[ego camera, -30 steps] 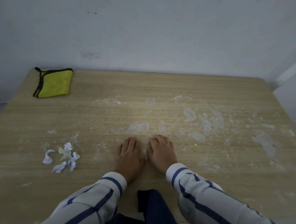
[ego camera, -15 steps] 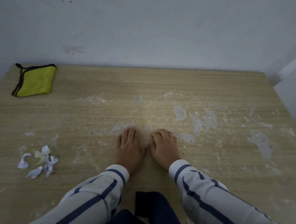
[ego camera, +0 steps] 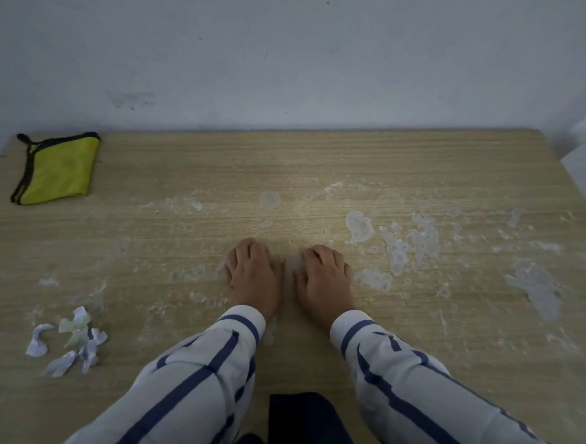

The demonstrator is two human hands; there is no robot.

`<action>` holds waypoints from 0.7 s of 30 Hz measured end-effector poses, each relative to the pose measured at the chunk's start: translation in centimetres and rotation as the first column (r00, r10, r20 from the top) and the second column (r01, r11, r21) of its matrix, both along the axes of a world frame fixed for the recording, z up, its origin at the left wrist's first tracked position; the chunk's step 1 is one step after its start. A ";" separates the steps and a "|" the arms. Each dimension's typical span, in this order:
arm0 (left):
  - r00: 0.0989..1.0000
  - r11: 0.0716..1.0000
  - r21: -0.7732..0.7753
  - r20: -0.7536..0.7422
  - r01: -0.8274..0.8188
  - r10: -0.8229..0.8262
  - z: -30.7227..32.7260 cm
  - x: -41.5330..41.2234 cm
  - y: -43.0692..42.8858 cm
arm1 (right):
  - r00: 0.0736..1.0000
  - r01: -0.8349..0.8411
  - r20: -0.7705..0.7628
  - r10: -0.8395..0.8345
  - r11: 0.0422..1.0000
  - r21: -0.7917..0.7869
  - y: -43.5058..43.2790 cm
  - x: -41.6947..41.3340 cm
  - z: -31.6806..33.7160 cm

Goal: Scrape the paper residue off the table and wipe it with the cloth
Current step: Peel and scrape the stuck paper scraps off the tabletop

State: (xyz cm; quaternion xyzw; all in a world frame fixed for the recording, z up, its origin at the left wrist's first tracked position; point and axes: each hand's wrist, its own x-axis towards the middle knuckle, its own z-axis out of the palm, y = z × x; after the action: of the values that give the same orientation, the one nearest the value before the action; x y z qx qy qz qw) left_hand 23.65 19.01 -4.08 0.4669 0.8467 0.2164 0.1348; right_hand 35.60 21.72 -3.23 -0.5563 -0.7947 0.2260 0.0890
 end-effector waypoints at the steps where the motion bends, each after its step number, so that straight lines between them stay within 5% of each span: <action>1: 1.000 1.000 0.003 0.002 -0.014 0.014 0.0 0.0 0.1 | 1.000 -0.003 -0.004 0.003 1.000 -0.004 0.0 0.1 0.0; 21: 0.997 0.995 0.096 0.073 -0.009 0.002 0.1 -0.3 0.3 | 0.998 -0.006 0.056 0.001 0.996 0.083 0.8 -1.3 -0.6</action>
State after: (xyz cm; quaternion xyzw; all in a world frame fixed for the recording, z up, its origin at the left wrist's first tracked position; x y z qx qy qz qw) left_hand 23.33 19.30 -4.02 0.4625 0.8311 0.2741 0.1422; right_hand 34.35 22.55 -3.83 -0.5567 -0.8066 0.1772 0.0896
